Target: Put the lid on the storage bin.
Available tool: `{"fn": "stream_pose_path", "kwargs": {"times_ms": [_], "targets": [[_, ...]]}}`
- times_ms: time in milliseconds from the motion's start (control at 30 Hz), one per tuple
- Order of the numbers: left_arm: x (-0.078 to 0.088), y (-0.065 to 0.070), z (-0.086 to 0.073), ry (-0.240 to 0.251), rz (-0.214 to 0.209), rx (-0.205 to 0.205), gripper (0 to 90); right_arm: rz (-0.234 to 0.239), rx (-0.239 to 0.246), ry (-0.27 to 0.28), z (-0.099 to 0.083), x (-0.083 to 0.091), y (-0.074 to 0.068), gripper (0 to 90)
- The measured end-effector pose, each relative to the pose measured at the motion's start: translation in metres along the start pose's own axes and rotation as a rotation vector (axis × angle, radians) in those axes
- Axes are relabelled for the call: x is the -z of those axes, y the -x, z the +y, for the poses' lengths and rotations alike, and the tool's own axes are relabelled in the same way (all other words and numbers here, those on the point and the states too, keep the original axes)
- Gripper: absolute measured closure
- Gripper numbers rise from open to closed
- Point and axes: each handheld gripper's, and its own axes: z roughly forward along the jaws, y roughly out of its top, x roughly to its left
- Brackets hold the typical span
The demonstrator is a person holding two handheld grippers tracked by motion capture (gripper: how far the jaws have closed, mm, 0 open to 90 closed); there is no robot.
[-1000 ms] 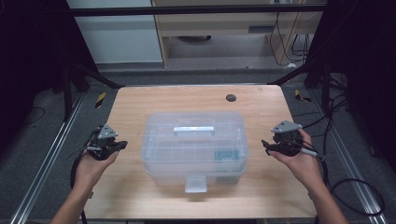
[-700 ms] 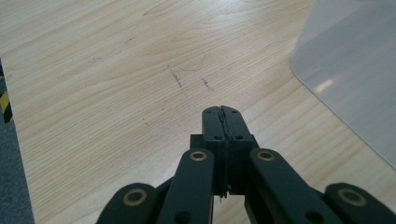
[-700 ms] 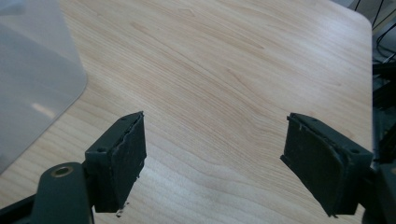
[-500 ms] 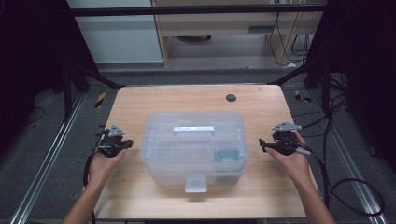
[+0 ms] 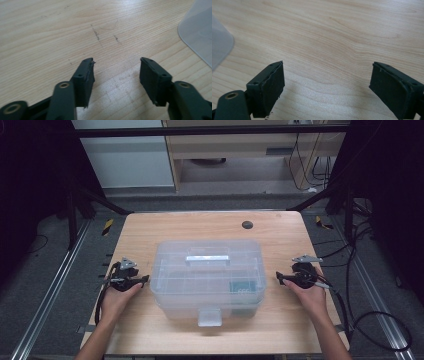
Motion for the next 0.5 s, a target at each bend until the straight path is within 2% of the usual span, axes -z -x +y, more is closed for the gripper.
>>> {"fn": "stream_pose_path", "kwargs": {"times_ms": [33, 100, 233, 300, 400, 500], "targets": [[-0.001, 0.001, 0.0, 0.001, -0.002, 0.002, 40.8, -0.004, 0.012, -0.005, -0.001, -0.002, -0.001, 12.7], [-0.005, 0.003, -0.001, 0.007, -0.009, -0.003, 35.0, -0.005, 0.004, -0.017, -0.002, -0.005, -0.002, 12.0], [-0.01, 0.003, -0.003, 0.038, -0.031, 0.036, 25.4, 0.003, -0.028, -0.011, -0.005, -0.009, -0.005, 9.8], [-0.013, 0.004, -0.004, 0.055, -0.038, 0.024, 19.7, 0.0, -0.03, -0.014, -0.004, -0.01, -0.005, 8.2], [-0.016, 0.005, -0.003, 0.03, -0.028, 0.017, 8.3, 0.004, -0.032, -0.031, -0.004, -0.012, -0.008, 1.0], [-0.017, 0.005, -0.002, 0.017, -0.019, 0.035, 1.9, 0.0, -0.032, -0.039, -0.004, -0.012, -0.008, 0.6]]}}
